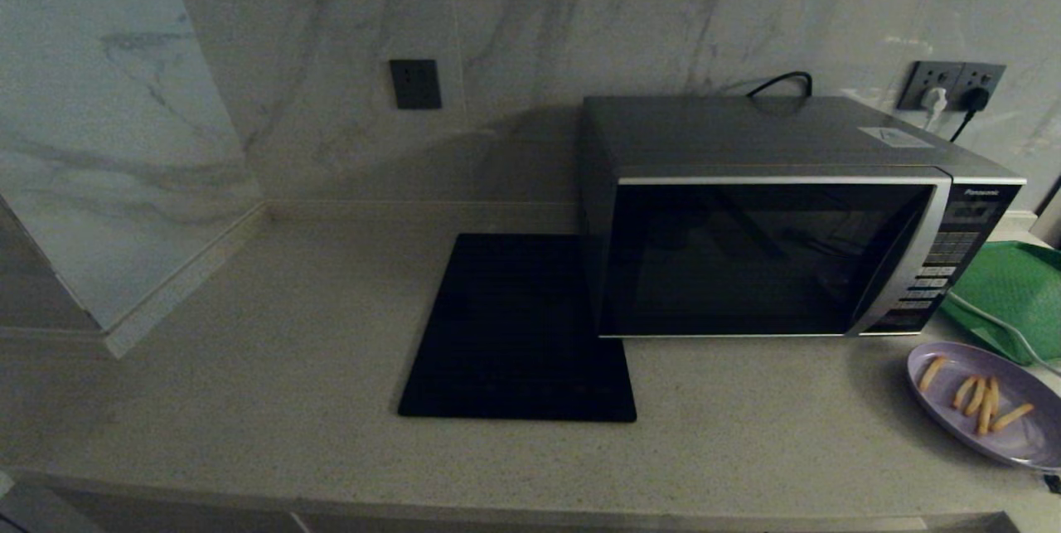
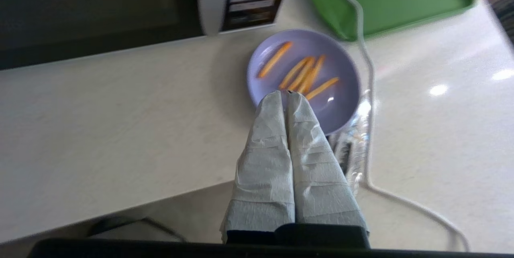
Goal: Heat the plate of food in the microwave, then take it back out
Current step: Open the microwave oven
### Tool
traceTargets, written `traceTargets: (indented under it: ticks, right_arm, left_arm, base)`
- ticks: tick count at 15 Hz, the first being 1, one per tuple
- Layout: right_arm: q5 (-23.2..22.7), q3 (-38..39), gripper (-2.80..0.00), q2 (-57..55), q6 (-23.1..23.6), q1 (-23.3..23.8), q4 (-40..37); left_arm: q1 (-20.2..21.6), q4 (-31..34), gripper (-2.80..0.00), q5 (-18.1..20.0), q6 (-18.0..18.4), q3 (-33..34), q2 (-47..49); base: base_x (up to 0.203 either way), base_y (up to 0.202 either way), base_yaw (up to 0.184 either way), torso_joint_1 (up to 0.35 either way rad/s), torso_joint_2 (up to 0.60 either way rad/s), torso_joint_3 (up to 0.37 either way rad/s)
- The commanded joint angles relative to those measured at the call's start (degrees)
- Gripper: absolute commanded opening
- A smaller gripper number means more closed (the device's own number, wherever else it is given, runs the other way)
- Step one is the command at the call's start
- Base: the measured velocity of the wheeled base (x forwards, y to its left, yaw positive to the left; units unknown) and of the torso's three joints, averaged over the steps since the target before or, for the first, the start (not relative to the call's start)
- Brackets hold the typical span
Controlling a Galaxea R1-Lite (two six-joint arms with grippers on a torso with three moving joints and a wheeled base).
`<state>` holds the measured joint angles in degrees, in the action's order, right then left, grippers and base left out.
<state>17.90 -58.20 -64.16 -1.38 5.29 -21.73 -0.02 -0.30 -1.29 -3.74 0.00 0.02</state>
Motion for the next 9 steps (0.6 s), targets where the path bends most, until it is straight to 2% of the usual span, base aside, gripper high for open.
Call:
traceTargets:
  ticks: [1, 4, 7, 9]
  right_arm:
    - [1.18, 1.83, -2.8, -0.18, 0.48, -0.11, 2.17]
    - [3.35, 3.61, -2.8, -1.02, 1.54, -1.27, 5.78]
    - [7.29, 5.1, -2.8, -2.69, 1.32, -5.6, 11.14]
    - [8.1, 4.85, -2.8, -4.62, 0.92, -7.37, 11.98]
  left_arm:
    - [0.02, -0.05, -2.8, -0.03, -0.04, 0.0, -0.11]
    - [0.02, -0.05, -2.8, -0.03, -0.04, 0.0, -0.11]
    - [0.02, -0.05, -2.8, -0.03, -0.04, 0.0, -0.11]
    - [0.02, -0.05, -2.8, -0.03, -0.04, 0.0, -0.11]
  base:
    - [0.0, 0.0, 0.0, 0.0, 0.0, 0.0]
    - [0.0, 0.0, 0.0, 0.0, 0.0, 0.0]
    - [0.0, 0.0, 0.0, 0.0, 0.0, 0.0]
    - [0.0, 0.0, 0.0, 0.0, 0.0, 0.0]
